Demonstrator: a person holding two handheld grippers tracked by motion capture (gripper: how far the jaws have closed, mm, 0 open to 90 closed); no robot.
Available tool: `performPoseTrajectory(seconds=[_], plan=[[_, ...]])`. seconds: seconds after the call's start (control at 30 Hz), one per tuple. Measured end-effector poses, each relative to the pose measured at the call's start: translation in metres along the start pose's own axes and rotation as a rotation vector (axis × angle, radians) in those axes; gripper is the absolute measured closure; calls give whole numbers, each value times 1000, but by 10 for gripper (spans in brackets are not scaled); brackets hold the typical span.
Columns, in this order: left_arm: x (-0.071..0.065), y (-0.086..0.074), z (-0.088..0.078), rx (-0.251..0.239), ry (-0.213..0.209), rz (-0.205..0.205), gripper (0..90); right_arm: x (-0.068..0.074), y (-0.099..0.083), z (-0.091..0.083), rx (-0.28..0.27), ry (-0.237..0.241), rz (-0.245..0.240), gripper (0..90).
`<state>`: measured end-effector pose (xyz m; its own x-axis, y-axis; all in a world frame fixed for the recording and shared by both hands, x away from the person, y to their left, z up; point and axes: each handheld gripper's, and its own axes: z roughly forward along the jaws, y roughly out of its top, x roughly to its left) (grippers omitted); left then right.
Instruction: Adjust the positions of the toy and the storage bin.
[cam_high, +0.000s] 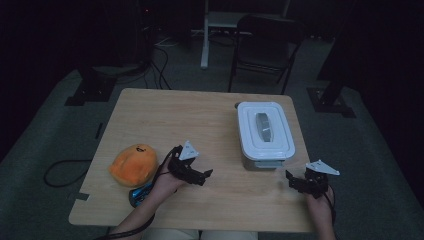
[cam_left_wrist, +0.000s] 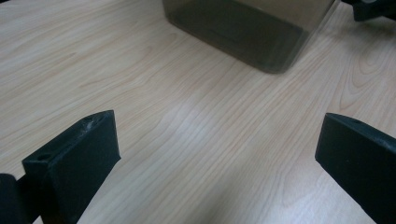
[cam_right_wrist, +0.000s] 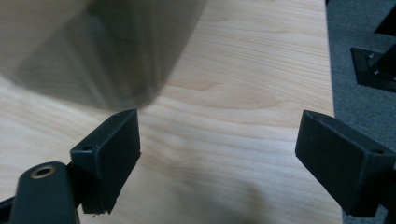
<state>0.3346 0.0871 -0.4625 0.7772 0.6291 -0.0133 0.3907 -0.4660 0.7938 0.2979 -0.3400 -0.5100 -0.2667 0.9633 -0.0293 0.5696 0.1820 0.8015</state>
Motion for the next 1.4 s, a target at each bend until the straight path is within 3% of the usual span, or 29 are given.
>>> performPoseTrajectory(seconds=[0.1, 0.2, 0.27, 0.3, 0.37, 0.47, 0.53, 0.7, 0.77, 0.87, 1.03, 1.1, 1.17, 1.2, 1.33, 1.4], plan=[[-2, 5, 12, -8, -11, -12, 4, -7, 2, 7, -6, -9, 19, 138], [-1, 13, 25, -8, 3, -18, 3, -10, 5, 11, -4, -16, 23, 138], [0, 19, 34, -8, 39, -5, 4, -14, 9, 15, -6, -13, 34, 138], [2, 22, 38, -12, 33, -7, 4, -16, 11, 17, -6, -20, 37, 139], [6, 28, 46, -40, 35, -34, 4, -19, 15, 21, -10, -27, 36, 139], [14, 34, 60, -41, 32, -78, 4, -23, 21, 27, -7, -42, 34, 139], [15, 37, 69, -52, 56, -59, 4, -26, 24, 31, -14, -39, 51, 139], [18, 47, 90, 8, 59, -56, 4, -33, 31, 42, -17, -22, 88, 138], [17, 50, 98, 10, 71, -49, 4, -33, 33, 46, -23, -26, 96, 139], [18, 54, 109, 43, 53, -51, 4, -32, 36, 49, -28, -22, 92, 139], [20, 65, 119, 45, 59, -52, 4, -30, 42, 58, -41, 1, 101, 139], [21, 69, 122, 48, 49, -57, 3, -30, 45, 62, -49, 32, 110, 154], [20, 70, 122, 35, 58, -52, 4, -30, 45, 62, -49, 32, 110, 154], [20, 71, 125, 50, 52, -32, 3, -27, 46, 63, -57, 45, 109, 154], [21, 72, 125, 56, 70, -22, 4, -24, 46, 63, -63, 57, 91, 168], [22, 72, 124, 61, 63, -26, 4, -22, 46, 64, -67, 87, 89, 186]])
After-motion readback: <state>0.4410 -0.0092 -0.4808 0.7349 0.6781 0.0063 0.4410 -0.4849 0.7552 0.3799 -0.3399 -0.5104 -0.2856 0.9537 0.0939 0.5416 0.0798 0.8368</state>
